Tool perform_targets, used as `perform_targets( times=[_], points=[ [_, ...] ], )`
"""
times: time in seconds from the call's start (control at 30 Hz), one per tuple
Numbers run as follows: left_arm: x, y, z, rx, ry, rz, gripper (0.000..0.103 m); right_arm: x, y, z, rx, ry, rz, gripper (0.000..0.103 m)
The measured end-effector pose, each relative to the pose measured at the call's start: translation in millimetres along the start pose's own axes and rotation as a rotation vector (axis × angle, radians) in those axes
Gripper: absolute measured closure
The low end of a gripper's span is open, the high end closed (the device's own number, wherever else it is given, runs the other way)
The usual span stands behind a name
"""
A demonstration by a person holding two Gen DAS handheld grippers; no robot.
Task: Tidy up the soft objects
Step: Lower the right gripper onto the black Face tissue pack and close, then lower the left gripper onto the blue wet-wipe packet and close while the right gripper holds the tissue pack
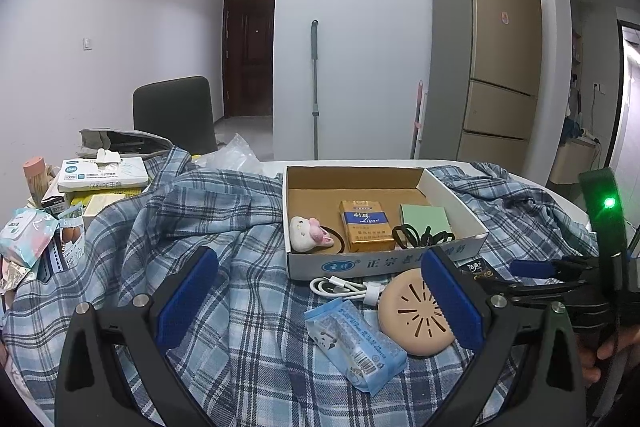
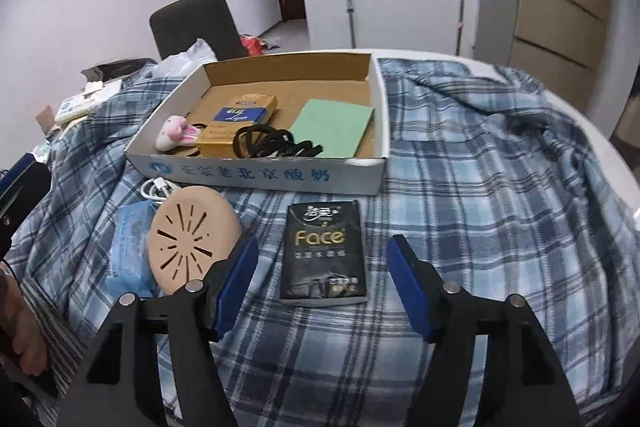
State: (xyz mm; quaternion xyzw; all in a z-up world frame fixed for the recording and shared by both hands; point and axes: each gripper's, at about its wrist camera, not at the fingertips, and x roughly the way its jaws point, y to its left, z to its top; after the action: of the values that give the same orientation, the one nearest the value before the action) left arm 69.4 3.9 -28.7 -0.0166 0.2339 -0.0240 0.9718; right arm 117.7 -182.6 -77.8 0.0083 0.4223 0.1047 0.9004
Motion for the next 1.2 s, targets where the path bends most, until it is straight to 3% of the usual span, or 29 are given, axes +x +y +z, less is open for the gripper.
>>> perform_targets(
  times=[0.07,0.23,0.7,0.87,1.13,1.17,1.2],
  points=[
    [-0.3,0.0,0.0,0.000,0.001,0.000,0.000,6.9,0.9,-0.4,-0.002,0.025,-0.023,0.038],
    [-0.9,0.4,-0.3,-0.003,0.001,0.000,0.000,23.1,1.3,-2.8,-0.008,0.101,-0.045,0.057],
    [-0.6,1.8,-0.9,-0.009,0.004,0.001,0.000,17.6,-5.3,-4.1,0.021,0.108,-0.005,0.051],
    [-0.1,2.4,-0.9,-0.011,0.010,-0.001,0.000,21.1,1.6,-5.6,-0.013,0.113,-0.029,0.058],
    [10.8,9.5,-0.3,-0.051,0.064,0.002,0.000,-4.1,4.7,-3.0,-0.031,-0.012,-0.001,0.058],
    [11.9,11.1,1.1,-0.057,0.077,-0.002,0.002,-4.8,5.8,-2.6,-0.036,-0.016,0.000,0.058],
    [14.1,13.1,3.9,-0.065,0.100,-0.014,0.012,-5.5,6.2,-2.6,-0.039,-0.017,0.002,0.058]
  ],
)
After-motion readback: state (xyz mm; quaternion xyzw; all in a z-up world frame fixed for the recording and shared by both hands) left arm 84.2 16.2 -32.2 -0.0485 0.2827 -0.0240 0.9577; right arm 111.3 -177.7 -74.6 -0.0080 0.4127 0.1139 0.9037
